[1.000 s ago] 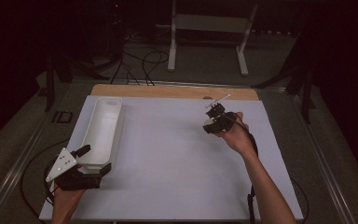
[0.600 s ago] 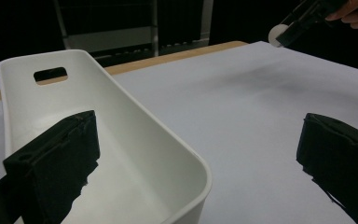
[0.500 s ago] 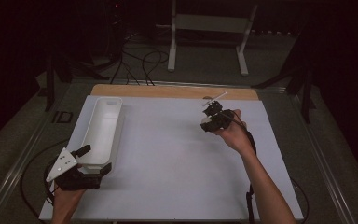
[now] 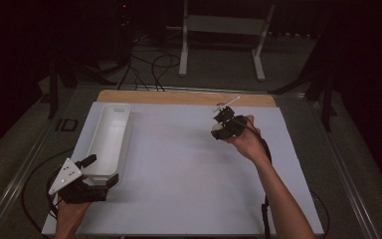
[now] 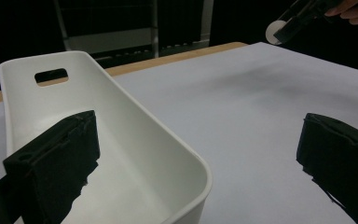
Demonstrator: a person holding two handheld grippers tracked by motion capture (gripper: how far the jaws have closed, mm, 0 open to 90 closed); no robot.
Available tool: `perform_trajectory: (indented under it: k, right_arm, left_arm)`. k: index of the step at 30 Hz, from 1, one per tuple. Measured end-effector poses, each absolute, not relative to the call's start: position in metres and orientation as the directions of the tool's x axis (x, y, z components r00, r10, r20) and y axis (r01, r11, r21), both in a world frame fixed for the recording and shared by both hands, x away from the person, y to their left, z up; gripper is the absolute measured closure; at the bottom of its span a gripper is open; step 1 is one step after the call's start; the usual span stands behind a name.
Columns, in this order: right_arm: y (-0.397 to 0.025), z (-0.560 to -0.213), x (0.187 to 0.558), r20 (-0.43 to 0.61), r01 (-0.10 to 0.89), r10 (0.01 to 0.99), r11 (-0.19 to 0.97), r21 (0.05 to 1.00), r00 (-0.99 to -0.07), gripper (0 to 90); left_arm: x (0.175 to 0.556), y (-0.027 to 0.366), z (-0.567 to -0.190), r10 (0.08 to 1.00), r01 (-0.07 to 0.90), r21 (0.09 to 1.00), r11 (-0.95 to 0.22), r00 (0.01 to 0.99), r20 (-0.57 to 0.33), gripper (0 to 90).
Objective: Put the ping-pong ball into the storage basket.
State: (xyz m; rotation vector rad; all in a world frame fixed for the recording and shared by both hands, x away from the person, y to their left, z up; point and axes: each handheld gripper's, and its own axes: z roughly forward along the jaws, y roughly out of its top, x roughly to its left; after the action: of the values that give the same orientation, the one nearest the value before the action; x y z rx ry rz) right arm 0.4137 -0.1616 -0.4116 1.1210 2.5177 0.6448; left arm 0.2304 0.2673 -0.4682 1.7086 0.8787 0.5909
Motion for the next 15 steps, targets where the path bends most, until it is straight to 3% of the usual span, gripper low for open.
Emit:
perform_trajectory:
  k: [15]
  right_arm:
    - [-0.148, -0.403, 0.412, -0.102, 0.587, 0.737, 0.607, 0.535, -0.668, 50.4]
  left_arm:
    - [0.230, 0.267, -0.468, 0.795, 0.264, 0.952, -0.154, 0.605, -0.039, 0.0]
